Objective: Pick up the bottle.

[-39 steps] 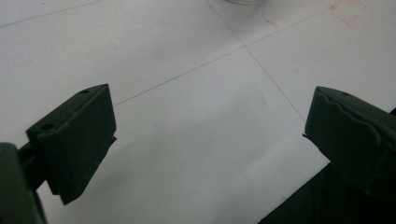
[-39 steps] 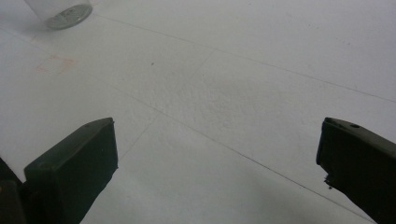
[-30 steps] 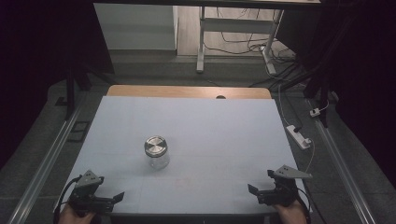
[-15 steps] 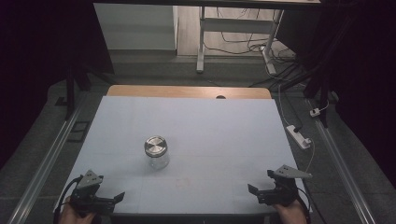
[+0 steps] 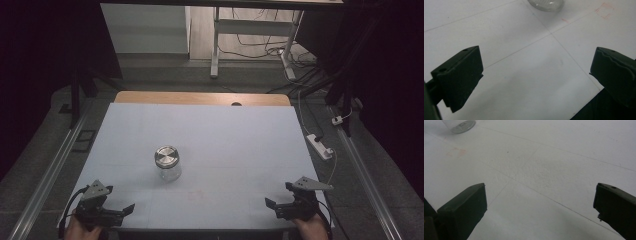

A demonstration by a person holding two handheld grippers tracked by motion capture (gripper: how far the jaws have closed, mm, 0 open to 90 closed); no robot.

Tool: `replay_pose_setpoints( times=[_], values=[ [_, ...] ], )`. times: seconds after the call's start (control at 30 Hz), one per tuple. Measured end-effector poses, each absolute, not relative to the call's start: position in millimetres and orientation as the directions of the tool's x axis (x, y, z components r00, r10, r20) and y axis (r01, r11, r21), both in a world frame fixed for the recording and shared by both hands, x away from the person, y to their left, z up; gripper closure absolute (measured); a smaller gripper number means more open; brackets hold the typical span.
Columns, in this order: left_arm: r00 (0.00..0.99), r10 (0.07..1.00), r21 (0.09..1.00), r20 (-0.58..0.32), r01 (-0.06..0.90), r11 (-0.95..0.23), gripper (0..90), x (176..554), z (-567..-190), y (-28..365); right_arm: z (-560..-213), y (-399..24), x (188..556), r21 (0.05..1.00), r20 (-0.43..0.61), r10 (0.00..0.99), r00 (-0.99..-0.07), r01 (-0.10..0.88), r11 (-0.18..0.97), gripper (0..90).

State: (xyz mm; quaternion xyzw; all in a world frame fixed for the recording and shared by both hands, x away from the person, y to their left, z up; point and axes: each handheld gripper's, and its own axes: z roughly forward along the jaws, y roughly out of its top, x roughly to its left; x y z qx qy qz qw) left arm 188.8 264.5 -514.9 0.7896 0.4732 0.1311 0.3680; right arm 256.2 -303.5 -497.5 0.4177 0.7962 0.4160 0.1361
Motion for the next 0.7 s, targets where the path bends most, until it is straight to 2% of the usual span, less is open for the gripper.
replay_pose_setpoints(
  times=[0.7],
  values=[
    [0.619, 0.768, 0.745, -0.164, 0.588, -0.315, 0.0, 212.3, -513.8, 256.0, -497.9, -302.4, 256.9, 0.772, 0.131, 0.764, -0.632, 0.548, 0.321, 0.0]
  ],
)
